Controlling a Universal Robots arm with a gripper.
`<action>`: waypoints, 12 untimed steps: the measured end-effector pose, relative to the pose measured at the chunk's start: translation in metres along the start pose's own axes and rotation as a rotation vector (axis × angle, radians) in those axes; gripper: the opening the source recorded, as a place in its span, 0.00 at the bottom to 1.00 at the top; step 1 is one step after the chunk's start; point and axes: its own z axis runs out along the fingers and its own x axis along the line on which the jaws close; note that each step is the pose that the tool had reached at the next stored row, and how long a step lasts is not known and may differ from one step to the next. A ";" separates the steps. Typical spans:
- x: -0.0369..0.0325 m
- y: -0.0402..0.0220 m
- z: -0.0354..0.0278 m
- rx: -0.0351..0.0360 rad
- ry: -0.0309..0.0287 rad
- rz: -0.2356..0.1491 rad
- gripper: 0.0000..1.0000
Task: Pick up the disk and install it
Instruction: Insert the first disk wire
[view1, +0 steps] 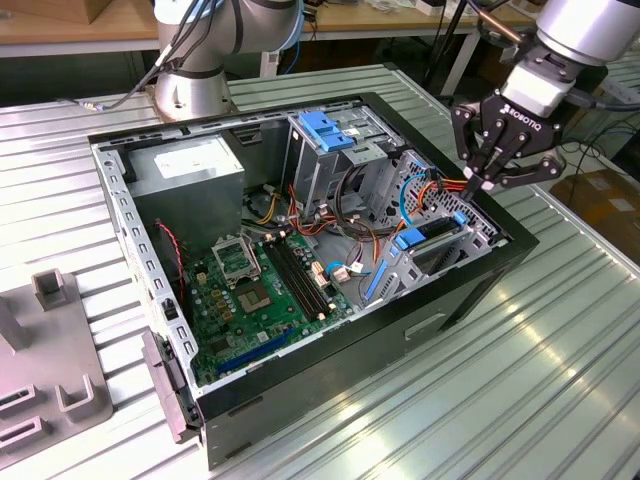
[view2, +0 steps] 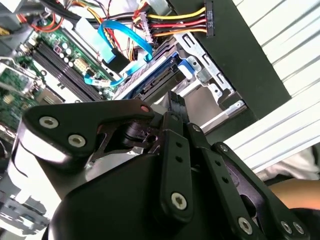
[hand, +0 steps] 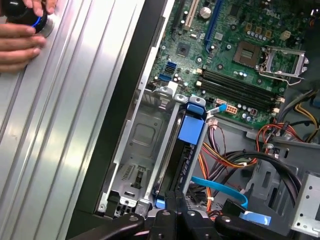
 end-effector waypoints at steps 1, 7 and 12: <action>0.0002 -0.0007 0.0001 -0.0003 0.0002 -0.012 0.10; 0.0047 -0.0153 0.0001 -0.0012 0.0012 -0.055 0.10; 0.0077 -0.0323 -0.0001 -0.0014 0.0013 -0.071 0.10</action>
